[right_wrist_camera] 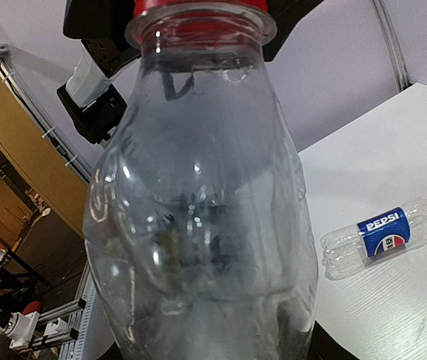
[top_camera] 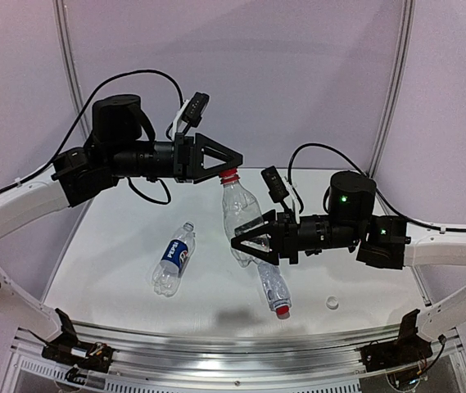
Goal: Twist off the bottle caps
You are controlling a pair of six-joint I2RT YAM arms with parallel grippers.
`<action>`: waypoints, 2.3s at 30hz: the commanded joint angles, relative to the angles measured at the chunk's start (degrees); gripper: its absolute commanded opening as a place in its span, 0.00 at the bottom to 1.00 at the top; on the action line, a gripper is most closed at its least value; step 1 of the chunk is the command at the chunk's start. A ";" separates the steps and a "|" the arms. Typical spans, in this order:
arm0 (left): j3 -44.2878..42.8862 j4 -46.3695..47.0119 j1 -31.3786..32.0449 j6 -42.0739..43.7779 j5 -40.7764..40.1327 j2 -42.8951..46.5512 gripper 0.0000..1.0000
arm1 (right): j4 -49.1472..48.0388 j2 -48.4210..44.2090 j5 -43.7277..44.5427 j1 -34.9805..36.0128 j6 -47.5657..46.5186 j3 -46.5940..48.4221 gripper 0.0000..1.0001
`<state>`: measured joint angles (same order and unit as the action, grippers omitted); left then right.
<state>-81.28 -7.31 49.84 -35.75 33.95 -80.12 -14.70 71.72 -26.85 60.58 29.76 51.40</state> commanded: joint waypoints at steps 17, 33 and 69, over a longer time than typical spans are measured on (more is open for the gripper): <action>-4.01 -5.43 1.39 2.21 -1.36 -1.86 0.04 | 0.78 1.61 0.51 -0.05 -1.30 2.71 0.32; -15.13 -22.88 1.55 -4.35 -22.21 -8.70 0.13 | 23.42 0.54 28.07 -0.11 -9.62 9.60 0.32; 0.80 -6.02 -0.78 3.29 -2.43 4.57 0.71 | -2.18 0.71 -0.06 -0.28 1.22 0.39 0.32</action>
<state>-77.93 -14.15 48.16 -33.82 29.15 -73.56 -14.83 71.35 -24.29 60.62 29.95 51.16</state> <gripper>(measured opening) 0.736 0.514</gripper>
